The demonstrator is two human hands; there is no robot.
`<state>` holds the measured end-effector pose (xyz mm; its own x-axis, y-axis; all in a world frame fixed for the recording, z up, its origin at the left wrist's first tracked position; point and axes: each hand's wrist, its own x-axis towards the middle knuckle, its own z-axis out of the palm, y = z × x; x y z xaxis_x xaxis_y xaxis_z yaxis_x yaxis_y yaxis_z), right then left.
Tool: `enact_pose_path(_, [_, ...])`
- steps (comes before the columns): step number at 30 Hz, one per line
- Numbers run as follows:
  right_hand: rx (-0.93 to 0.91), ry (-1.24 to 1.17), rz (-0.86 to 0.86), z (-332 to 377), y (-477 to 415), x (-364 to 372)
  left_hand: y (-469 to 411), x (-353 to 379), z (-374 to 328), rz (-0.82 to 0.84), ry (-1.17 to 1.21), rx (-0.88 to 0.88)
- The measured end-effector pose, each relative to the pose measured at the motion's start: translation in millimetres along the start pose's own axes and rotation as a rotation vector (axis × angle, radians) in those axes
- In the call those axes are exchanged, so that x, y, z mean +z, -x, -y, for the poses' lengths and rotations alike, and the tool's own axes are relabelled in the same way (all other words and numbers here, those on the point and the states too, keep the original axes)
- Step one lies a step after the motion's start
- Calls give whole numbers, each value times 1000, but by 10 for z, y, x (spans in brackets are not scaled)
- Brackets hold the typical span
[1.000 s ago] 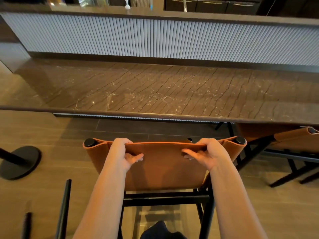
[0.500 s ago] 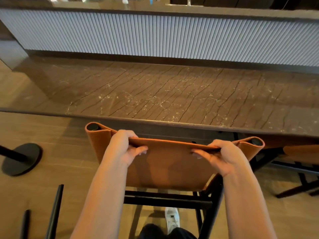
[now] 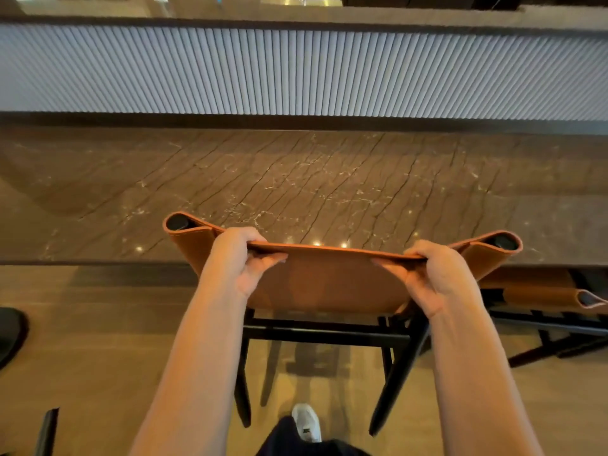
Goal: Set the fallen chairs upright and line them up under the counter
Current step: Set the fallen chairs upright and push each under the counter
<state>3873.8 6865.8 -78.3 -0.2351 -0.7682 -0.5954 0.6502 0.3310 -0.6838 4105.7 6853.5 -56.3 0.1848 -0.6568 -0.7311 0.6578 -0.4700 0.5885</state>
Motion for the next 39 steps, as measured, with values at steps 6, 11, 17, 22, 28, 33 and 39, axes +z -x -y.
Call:
enact_pose_path(6, [63,0,-50,-378,-409,-428,-492,-157,539,-10,40,-35])
enact_pose_path(11, [138,-47,-91,-747,-560,-876,-724,-431,986,21,-2,-80])
enact_pose_path(17, [114,-56,-108,-885,-566,-941,-714,-517,1020,33,7,-81])
enact_pose_path(22, [164,-22,-133,-885,-548,-959,-698,-598,1035,92,-8,-115])
enact_pose_path(28, [175,13,-187,-987,-512,-1014,-733,-711,1144,84,-9,-112])
enact_pose_path(33, [190,-53,-200,-1205,-456,-1052,-809,-813,1192,60,19,-184])
enact_pose_path(39, [210,-100,-183,-1206,-546,-912,-981,-806,1026,76,2,-198])
